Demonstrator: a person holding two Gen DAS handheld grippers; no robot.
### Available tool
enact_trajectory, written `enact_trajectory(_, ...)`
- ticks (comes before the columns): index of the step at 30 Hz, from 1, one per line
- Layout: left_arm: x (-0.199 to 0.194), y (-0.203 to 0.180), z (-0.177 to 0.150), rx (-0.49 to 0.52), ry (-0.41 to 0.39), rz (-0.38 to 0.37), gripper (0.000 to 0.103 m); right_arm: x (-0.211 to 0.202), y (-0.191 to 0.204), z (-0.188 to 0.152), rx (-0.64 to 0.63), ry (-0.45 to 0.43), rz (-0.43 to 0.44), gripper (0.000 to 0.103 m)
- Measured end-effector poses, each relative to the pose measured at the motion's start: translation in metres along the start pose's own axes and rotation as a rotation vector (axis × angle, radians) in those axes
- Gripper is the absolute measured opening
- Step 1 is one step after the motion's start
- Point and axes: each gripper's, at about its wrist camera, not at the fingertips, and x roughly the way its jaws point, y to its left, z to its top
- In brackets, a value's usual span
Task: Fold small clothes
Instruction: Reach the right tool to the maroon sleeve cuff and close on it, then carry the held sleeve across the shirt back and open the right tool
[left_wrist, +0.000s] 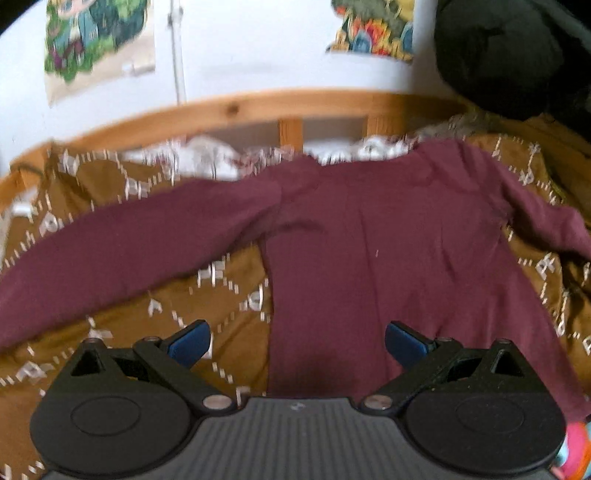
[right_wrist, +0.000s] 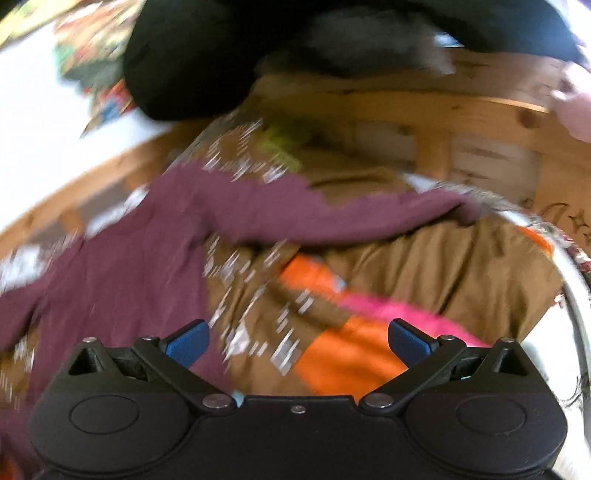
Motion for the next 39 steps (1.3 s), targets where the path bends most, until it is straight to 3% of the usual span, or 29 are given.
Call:
enact_trajectory(7, 0.022, 0.005, -0.012, -0.021, 0.093, -0.053, 0.103, 0.029, -0.062, 0.029, 0.345, -0.084, -0.003, 0.103)
enact_trajectory(10, 0.029, 0.005, -0.013, -0.028, 0.129, -0.063, 0.103, 0.046, -0.076, 0.037, 0.412, -0.089, -0.004, 0.103)
enact_trajectory(12, 0.030, 0.005, -0.015, -0.034, 0.144, -0.029, 0.102, 0.056, -0.084, 0.043, 0.444, -0.104, -0.009, 0.103)
enact_trajectory(17, 0.027, 0.021, -0.012, -0.120, 0.127, -0.011, 0.102, 0.074, -0.094, 0.059, 0.536, -0.138, -0.049, 0.099)
enact_trajectory(19, 0.025, 0.031, -0.010, -0.184, 0.127, -0.020, 0.102, 0.077, -0.094, 0.067, 0.546, -0.157, -0.109, 0.077)
enact_trajectory(20, 0.023, 0.037, -0.009, -0.220, 0.128, -0.023, 0.102, 0.079, -0.092, 0.072, 0.538, -0.165, -0.142, 0.070)
enact_trajectory(22, 0.021, 0.046, -0.008, -0.262, 0.127, -0.024, 0.102, 0.084, -0.093, 0.078, 0.527, -0.179, -0.194, 0.044)
enact_trajectory(23, 0.019, 0.049, -0.007, -0.273, 0.133, -0.018, 0.102, 0.088, -0.094, 0.080, 0.531, -0.175, -0.219, 0.038)
enact_trajectory(25, 0.017, 0.054, -0.006, -0.284, 0.135, 0.002, 0.102, 0.094, -0.098, 0.084, 0.548, -0.155, -0.240, 0.012)
enact_trajectory(26, 0.015, 0.055, -0.005, -0.287, 0.135, 0.013, 0.102, 0.095, -0.099, 0.085, 0.549, -0.153, -0.238, 0.010)
enact_trajectory(32, 0.003, 0.062, 0.000, -0.310, 0.125, 0.011, 0.102, 0.059, -0.056, 0.109, 0.326, -0.321, -0.170, 0.005)
enact_trajectory(36, -0.007, 0.069, 0.003, -0.337, 0.094, 0.018, 0.102, 0.021, -0.002, 0.132, 0.100, -0.482, -0.050, 0.005)
enact_trajectory(39, -0.012, 0.076, 0.006, -0.358, 0.071, 0.032, 0.102, -0.004, 0.052, 0.135, -0.110, -0.566, 0.088, 0.005)
